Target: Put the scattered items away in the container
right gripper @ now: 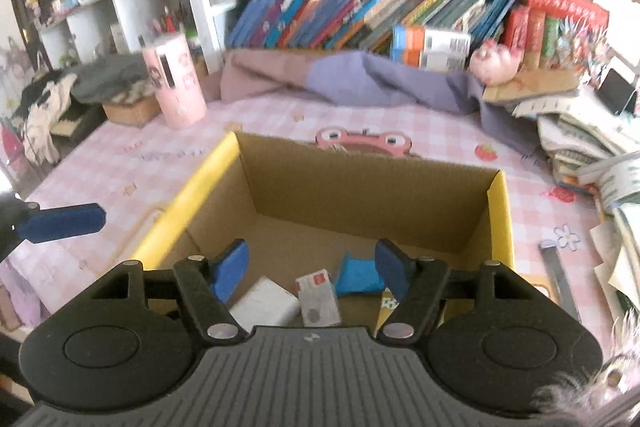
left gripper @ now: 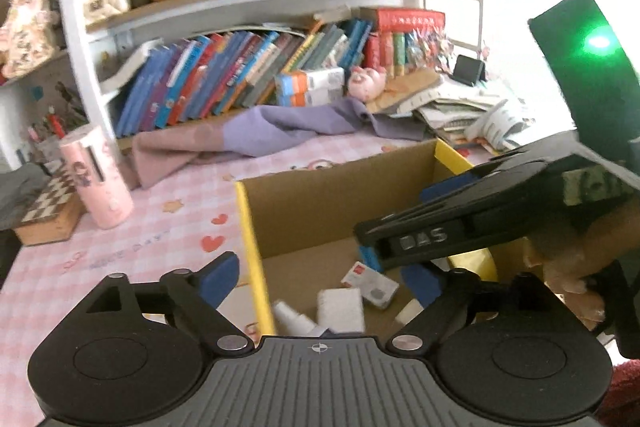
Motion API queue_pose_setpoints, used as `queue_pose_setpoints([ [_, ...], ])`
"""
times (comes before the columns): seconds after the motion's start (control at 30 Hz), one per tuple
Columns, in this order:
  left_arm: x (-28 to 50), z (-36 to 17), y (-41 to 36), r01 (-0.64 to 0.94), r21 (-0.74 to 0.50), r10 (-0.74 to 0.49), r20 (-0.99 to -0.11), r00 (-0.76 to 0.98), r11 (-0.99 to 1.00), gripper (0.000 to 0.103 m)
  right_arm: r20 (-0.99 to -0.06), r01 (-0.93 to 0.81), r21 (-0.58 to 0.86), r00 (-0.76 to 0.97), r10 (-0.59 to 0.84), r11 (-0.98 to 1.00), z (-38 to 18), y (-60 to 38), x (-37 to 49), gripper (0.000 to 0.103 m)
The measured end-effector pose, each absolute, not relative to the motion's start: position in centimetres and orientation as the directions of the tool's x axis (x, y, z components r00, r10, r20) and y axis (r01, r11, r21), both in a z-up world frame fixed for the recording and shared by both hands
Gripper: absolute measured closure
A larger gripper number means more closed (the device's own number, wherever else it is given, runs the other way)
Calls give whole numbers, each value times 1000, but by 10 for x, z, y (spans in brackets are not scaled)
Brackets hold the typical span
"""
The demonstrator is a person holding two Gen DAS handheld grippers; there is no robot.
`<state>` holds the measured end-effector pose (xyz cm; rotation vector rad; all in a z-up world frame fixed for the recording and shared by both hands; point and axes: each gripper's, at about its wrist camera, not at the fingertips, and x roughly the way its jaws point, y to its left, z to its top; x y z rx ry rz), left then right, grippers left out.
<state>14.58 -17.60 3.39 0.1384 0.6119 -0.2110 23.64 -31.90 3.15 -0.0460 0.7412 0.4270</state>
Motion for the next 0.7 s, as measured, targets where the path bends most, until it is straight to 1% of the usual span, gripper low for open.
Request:
queue_pose_setpoints([
  [0.03,141,35,-172,230,62,-153,-576,803,971,6,-648,-389,108,670,362,915,35,-318,229,35],
  [0.23,113,42,-146,190,30,-143,-549,824,981,1,-578,-361,94,739,346,928,46,-310,188,34],
  [0.37,95,42,-127,152,-1,-130,-531,838,988,0,-550,-318,97,772,317,943,48,-307,165,33],
  [0.47,80,38,-114,117,-14,-107,-524,845,993,0,-543,-279,102,788,289,955,47,-306,147,33],
  [0.57,66,30,-101,77,-12,-72,-537,840,997,0,-541,-249,90,800,257,964,46,-302,129,32],
  [0.7,46,27,-85,50,-36,-62,-545,836,998,0,-553,-222,84,801,231,971,42,-296,105,31],
])
